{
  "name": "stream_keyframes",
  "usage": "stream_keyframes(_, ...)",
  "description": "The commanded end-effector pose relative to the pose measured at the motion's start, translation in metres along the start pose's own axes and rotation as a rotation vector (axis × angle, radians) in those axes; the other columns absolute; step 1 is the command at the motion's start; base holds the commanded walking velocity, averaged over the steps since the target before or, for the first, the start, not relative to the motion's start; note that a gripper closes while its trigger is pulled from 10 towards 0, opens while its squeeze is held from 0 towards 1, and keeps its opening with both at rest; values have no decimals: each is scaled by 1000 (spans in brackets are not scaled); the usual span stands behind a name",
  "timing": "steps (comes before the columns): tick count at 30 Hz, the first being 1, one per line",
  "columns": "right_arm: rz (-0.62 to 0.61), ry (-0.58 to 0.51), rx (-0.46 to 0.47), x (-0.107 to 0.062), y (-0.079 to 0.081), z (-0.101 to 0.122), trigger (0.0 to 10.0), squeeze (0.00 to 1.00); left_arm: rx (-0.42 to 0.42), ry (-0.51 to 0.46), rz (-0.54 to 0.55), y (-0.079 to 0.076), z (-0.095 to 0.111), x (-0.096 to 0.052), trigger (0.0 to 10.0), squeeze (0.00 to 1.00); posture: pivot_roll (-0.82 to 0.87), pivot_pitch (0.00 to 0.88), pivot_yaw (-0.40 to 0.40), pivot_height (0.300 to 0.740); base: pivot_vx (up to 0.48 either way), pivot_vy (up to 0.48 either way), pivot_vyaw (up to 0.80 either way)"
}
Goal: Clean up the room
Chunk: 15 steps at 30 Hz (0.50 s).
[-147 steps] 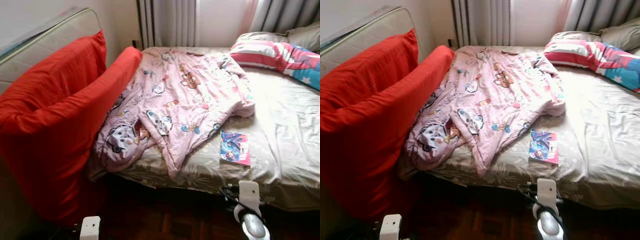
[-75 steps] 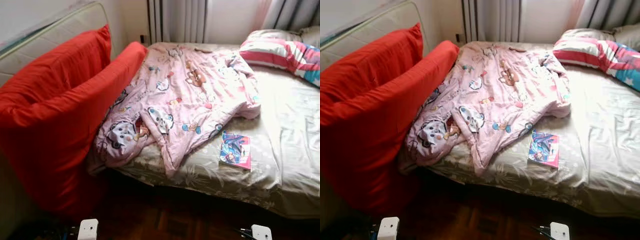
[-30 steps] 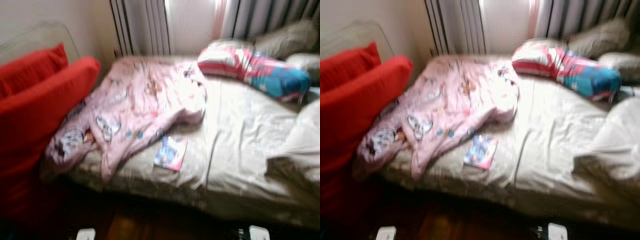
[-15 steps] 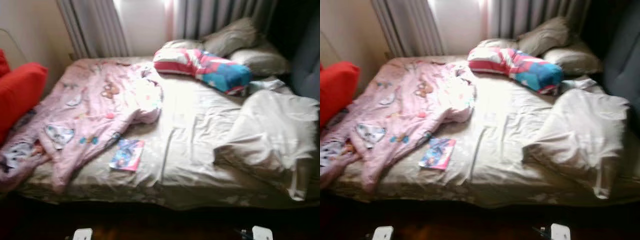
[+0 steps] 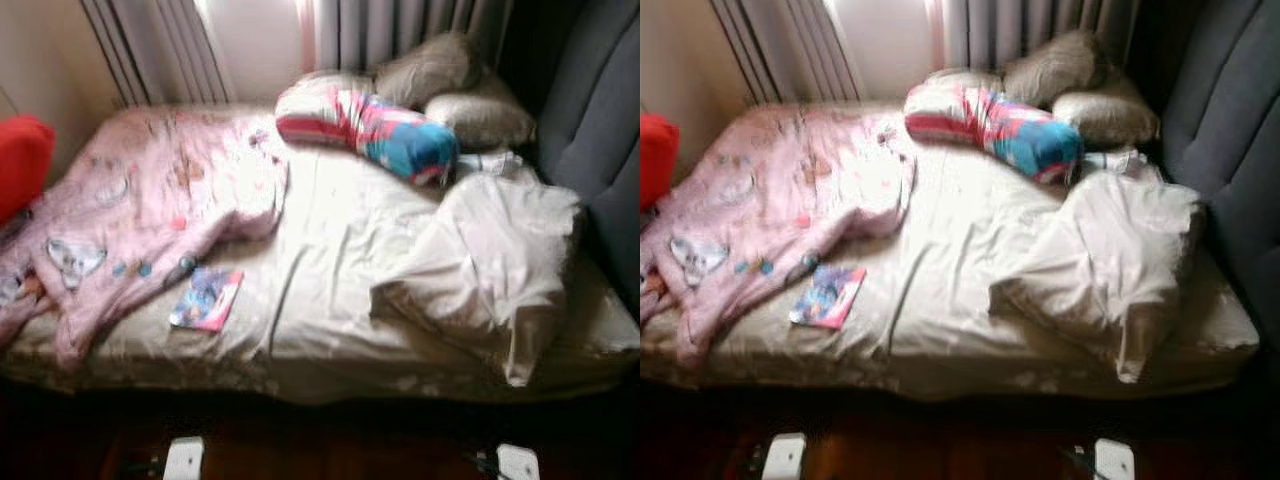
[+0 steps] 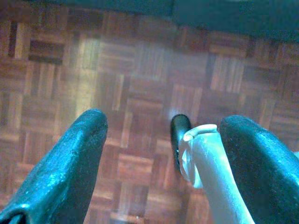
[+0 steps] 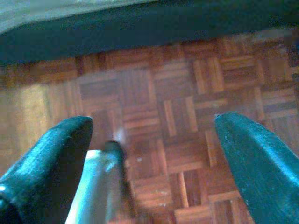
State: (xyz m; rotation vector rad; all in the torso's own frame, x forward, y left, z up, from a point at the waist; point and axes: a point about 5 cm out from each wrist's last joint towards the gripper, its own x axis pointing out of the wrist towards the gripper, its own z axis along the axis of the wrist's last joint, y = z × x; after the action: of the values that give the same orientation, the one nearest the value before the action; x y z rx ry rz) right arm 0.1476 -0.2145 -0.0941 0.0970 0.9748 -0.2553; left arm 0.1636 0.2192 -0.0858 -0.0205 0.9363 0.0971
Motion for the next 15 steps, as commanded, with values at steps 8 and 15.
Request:
stream_keyframes(8,-11,11,6,-1,-3,-3,10000,0,-3,0,0,1,1,0,10000,0,-39,38,60,740,0,0,0)
stream_keyframes(15,-16,7,6,-1,-4,-2,10000,0,-15,2,-7,-2,3,1,10000,0,-41,38,58,740,0,0,0)
